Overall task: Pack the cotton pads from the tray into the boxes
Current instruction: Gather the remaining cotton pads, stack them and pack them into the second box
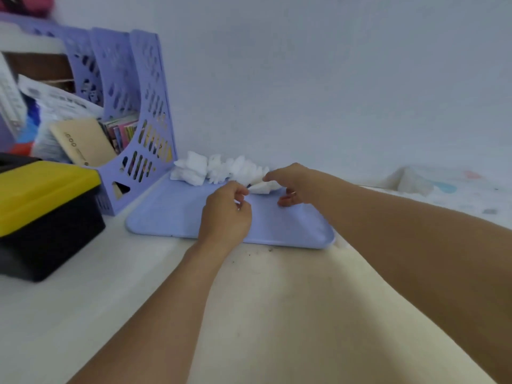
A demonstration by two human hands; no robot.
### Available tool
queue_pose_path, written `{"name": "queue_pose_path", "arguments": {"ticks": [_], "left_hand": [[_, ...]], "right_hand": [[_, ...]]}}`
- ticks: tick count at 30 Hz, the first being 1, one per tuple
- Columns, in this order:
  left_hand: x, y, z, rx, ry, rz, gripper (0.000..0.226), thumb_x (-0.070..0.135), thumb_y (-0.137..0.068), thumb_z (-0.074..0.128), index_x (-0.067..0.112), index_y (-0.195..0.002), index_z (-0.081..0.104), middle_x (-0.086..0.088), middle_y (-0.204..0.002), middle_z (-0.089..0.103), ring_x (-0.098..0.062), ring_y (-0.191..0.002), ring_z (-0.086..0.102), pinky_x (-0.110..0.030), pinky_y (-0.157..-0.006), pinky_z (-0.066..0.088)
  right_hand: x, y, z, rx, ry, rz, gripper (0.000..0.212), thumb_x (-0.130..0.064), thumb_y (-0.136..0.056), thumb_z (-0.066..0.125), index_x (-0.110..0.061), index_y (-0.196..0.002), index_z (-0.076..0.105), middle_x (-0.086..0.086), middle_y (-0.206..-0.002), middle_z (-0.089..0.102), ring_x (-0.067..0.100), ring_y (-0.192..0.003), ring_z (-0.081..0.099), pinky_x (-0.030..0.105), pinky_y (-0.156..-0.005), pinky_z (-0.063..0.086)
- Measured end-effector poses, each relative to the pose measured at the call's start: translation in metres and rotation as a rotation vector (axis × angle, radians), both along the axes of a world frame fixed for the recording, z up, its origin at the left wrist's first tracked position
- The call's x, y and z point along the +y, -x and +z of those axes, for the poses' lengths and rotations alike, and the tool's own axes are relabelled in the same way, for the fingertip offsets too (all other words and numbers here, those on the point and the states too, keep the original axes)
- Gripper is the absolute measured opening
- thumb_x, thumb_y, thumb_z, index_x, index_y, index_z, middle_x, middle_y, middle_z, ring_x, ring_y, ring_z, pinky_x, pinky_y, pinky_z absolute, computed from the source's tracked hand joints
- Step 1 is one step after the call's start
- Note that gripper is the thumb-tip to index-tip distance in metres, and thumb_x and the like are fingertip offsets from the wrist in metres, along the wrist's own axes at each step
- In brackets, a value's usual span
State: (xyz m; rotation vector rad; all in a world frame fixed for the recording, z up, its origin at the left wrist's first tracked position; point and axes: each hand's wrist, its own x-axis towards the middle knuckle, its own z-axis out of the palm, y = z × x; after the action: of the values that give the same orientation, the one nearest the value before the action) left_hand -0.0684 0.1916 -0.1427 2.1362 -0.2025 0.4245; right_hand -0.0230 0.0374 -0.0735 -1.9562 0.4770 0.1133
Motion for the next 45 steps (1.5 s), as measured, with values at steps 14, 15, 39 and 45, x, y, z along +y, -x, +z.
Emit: {"name": "queue_pose_path", "arguments": {"ticks": [14,15,39,45], "left_hand": [[-0.005,0.004,0.002,0.065,0.004,0.050,0.019,0.018,-0.093,0.055,0.025,-0.108,0.064,0.009,-0.108,0.063,-0.014,-0.091,0.062,-0.030,-0.074,0.050],[-0.005,0.004,0.002,0.059,0.032,0.053,0.018,0.018,-0.093,0.056,0.025,-0.107,0.064,0.009,-0.107,0.063,-0.014,-0.090,0.063,-0.031,-0.074,0.051],[-0.026,0.030,0.025,0.461,0.906,-0.471,0.023,0.006,-0.097,0.063,0.005,-0.120,0.064,-0.016,-0.119,0.071,-0.032,-0.103,0.073,-0.034,-0.079,0.062],[-0.027,0.025,0.023,0.496,1.047,-0.365,0.027,0.008,-0.102,0.055,0.003,-0.128,0.057,-0.019,-0.114,0.072,-0.029,-0.093,0.076,-0.035,-0.075,0.063]], "right_hand": [[-0.015,-0.031,-0.020,-0.100,0.010,-0.143,0.021,0.006,-0.078,0.071,-0.005,-0.081,0.054,0.012,-0.079,0.053,0.025,-0.063,0.055,0.032,-0.057,0.054],[-0.019,-0.027,-0.017,-0.124,0.015,-0.156,0.018,0.004,-0.077,0.071,-0.004,-0.082,0.056,0.012,-0.079,0.055,0.025,-0.062,0.056,0.032,-0.059,0.053],[-0.040,0.098,-0.011,-0.482,-0.237,0.051,0.019,-0.020,-0.097,0.067,-0.003,-0.097,0.075,0.011,-0.090,0.076,0.020,-0.080,0.070,0.028,-0.067,0.057],[-0.056,0.098,0.001,-0.576,-0.321,-0.009,0.020,-0.018,-0.098,0.065,-0.002,-0.106,0.073,0.017,-0.105,0.075,0.029,-0.095,0.073,0.044,-0.086,0.060]]}}
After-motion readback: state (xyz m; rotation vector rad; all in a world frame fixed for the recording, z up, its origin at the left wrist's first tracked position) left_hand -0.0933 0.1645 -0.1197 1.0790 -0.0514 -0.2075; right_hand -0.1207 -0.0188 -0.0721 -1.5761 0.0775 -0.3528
